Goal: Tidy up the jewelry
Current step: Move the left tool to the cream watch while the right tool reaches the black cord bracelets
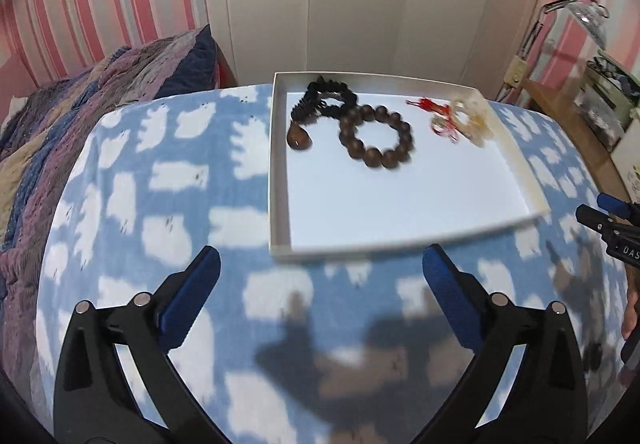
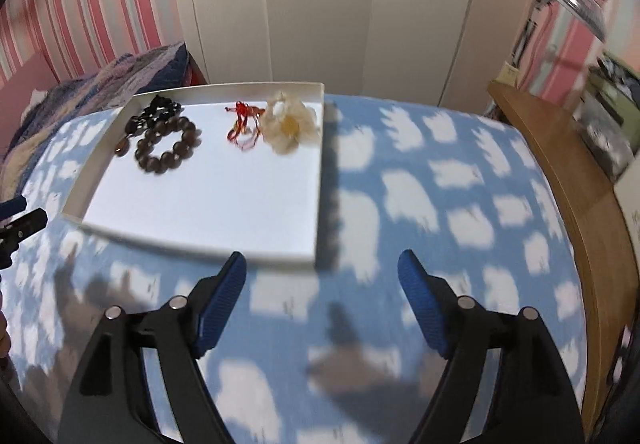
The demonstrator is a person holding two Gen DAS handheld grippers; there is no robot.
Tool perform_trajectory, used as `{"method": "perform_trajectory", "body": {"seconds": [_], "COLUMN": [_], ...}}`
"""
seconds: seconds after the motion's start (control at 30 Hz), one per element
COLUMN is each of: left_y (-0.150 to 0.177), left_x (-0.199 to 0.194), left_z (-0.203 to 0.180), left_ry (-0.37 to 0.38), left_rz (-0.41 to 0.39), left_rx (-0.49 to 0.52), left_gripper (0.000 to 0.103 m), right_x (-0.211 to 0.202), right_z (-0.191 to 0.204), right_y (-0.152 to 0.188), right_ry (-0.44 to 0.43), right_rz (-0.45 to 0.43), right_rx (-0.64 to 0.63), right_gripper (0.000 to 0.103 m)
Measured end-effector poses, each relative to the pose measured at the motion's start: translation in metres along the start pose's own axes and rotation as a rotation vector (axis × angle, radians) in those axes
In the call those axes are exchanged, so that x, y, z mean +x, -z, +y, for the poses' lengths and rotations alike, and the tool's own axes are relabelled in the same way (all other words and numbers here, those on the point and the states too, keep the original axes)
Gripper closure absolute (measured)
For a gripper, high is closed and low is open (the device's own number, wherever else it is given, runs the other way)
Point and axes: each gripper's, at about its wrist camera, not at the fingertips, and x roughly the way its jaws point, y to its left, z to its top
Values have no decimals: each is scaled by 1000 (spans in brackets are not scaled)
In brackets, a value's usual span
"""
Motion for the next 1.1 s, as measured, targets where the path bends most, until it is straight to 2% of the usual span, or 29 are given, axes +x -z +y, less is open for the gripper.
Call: {"method": "perform_trajectory", "body": {"seconds": [0.07,0.1,0.13,0.2,0.27,0.37,0.43,0.57,0.7,0.8,1.0,1.1], "left_y": [17,24,32,49,68,88,102,129,146,158,172,174], "left_x": [-19,-24,-32,-45,-55,-64,-70,-81,-84,-81,-87,-90], "left_z": [-1,-3,-3,-4,-5,-7,-9,-12,-14,-16,-29,-36], "left_ry": [13,14,10,-5,-29,-23,-11,7,1,1,52,28], "left_rz": [-12,-20,-31,-53,-57,-48,-45,-47,-37,5,84,117], "left_rx": [-1,-1,-1,6,15,28,28,19,-8,-17,25,56], "left_gripper": [3,3,3,3,3,3,3,3,3,3,3,3], "right_x": [-15,-20,-26,-39,-47,-56,-60,-70,-74,-79,-90,-90], "right_z": [-9,-10,-13,-19,-21,-25,-26,-21,-1,11,12,14], "right_y": [17,26,37,63,85,105,114,130,143,152,160,163], "right_ry": [-11,-14,-11,-1,61,133,131,80,152,156,162,154], "right_rz": [-6,-16,-27,-56,-60,-63,-61,-75,-68,-70,-56,-30], "right_rx": [27,39,53,64,50,59,65,67,-4,-39,-43,-58], "right_gripper": [24,21,14,11,11,11,7,7,7,7,7,7]}}
